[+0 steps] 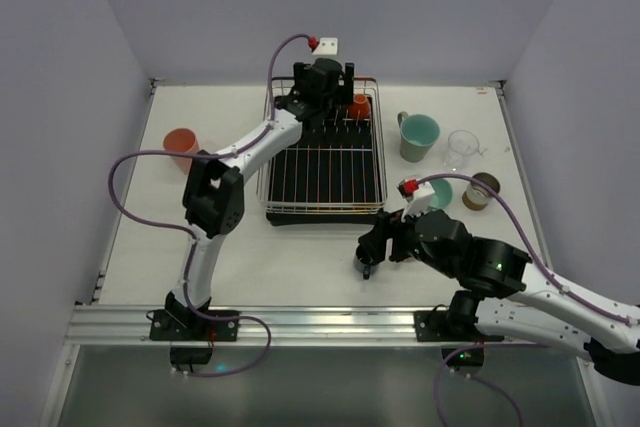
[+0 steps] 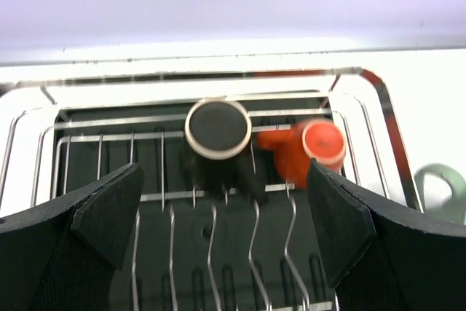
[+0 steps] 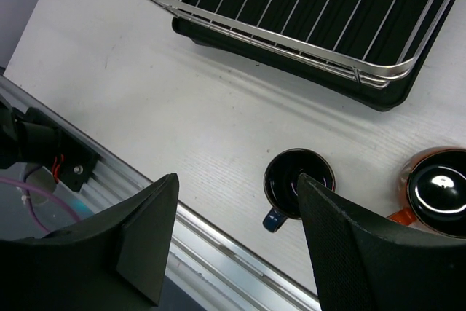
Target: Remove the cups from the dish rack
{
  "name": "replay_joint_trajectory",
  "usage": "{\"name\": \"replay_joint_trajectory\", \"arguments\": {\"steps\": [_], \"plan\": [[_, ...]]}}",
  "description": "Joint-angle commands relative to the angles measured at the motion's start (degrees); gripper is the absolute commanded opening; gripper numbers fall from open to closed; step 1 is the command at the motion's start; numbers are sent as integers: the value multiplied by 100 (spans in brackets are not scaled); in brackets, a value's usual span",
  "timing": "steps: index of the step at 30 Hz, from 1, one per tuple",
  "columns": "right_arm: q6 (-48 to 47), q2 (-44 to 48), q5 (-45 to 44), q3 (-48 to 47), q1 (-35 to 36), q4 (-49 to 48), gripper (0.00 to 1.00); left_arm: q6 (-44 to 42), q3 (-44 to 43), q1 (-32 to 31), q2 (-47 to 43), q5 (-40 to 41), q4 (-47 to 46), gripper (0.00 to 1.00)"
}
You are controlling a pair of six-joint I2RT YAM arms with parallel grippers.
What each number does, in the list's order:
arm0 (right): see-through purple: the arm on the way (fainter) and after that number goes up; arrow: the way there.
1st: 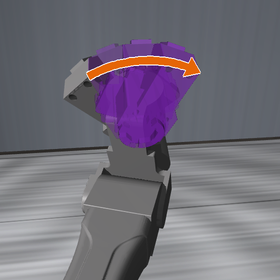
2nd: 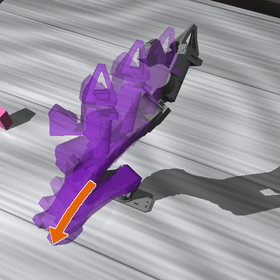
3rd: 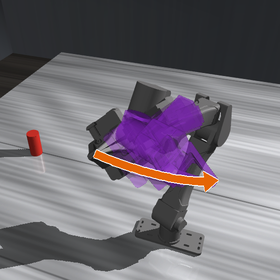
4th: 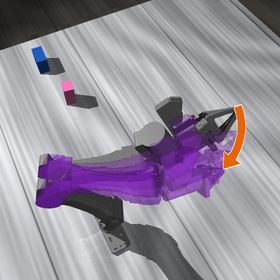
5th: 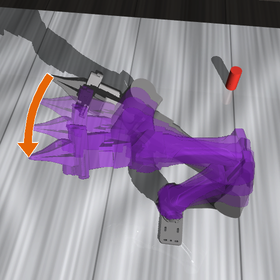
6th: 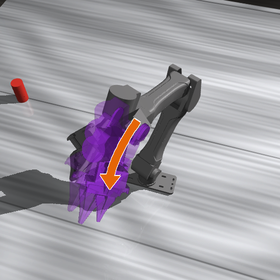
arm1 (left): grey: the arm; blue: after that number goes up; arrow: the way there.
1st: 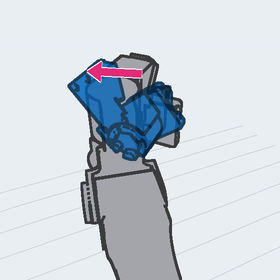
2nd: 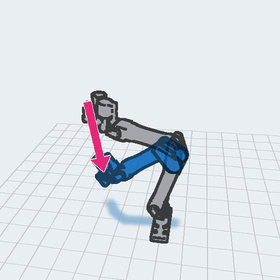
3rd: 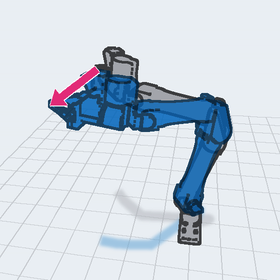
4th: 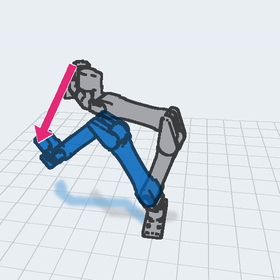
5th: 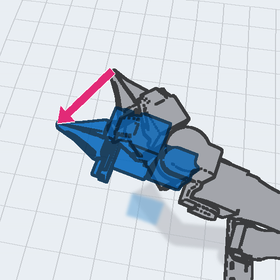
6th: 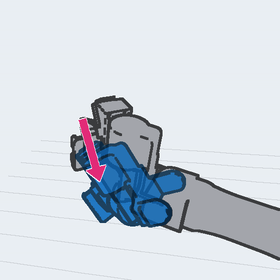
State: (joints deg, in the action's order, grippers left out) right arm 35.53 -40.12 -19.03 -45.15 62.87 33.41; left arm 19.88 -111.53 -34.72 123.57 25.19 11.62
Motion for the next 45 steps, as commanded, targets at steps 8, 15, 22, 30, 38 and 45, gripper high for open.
{"name": "replay_joint_trajectory", "arguments": {"steps": [8, 15, 22, 30, 38, 45], "plan": [[-143, 435, 179, 85, -21, -467, 68, -388, -1196, 132, 1231, 416, -537, 97], [-37, 426, 523, 287, -12, -634, 68, -678, -1494, 150, 1836, 513, -1265, 94], [68, 382, 646, 419, -20, -660, 68, -705, -1486, 176, 1934, 504, -1645, 76], [112, 338, 602, 410, -21, -678, 68, -872, -1004, 176, 1470, 470, -2092, 42], [112, 242, 523, 296, -12, -906, 67, -863, -405, 185, 573, 110, -2462, 20], [112, -4, 312, 331, -47, -1284, 68, -819, -2, 185, -218, -102, -2629, 12]]}}
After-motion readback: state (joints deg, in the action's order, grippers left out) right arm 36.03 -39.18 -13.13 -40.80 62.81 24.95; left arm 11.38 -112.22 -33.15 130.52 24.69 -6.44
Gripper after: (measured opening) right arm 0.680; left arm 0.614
